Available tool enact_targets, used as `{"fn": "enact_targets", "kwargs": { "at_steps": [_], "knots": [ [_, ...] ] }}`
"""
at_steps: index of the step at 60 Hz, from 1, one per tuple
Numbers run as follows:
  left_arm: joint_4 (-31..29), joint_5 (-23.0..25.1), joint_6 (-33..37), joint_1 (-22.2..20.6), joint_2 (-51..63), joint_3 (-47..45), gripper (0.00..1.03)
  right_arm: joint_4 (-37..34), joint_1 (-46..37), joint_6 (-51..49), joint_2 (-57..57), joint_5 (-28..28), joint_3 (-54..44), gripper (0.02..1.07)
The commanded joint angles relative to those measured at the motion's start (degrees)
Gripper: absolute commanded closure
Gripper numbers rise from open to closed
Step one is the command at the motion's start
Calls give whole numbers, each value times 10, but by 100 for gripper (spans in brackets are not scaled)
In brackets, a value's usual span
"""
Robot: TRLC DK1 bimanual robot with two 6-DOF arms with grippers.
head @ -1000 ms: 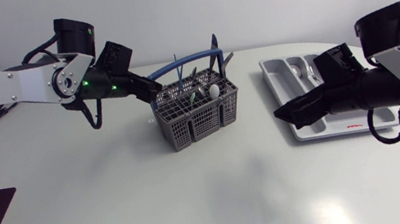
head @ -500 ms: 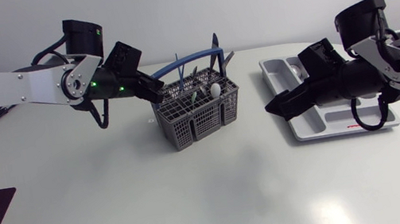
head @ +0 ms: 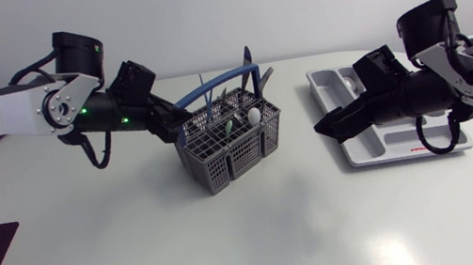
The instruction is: Unload the cutlery basket into the drawer organizer.
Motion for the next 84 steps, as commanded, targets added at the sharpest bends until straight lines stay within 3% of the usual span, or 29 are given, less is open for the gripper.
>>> {"fn": "enact_targets", "kwargs": {
  "at_steps": [1, 16, 23, 27, 30, 34, 36, 52, 70, 84],
  "knots": [
    [-39, 27, 55, 15, -25, -40, 89, 2, -4, -14, -8, -7, -11, 7],
    [-113, 105, 143, 76, -52, -61, 88, -3, 3, -17, -37, -11, -33, 7],
    [-110, 126, 146, 96, -38, -42, 79, -11, 18, -16, -47, -11, -31, 7],
    [-110, 126, 145, 98, -41, -41, 63, -16, 33, -12, -56, -9, -31, 7],
    [-110, 126, 143, 95, -55, -45, 39, -20, 48, -10, -67, -8, -32, 7],
    [-110, 126, 142, 94, -71, -54, 15, -27, 68, -7, -74, -8, -29, 7],
    [-110, 126, 141, 94, -79, -57, 9, -32, 77, -6, -75, -8, -26, 7],
    [-124, 127, 120, 95, -149, -59, 7, -35, 151, -3, -23, -12, 21, 7],
    [-212, 136, 114, 65, -257, -54, 7, -46, 181, -3, 83, -41, 107, 7],
    [-233, 130, 120, 30, -310, -111, 7, -53, 180, 4, 138, -66, 152, 22]
  ]
}}
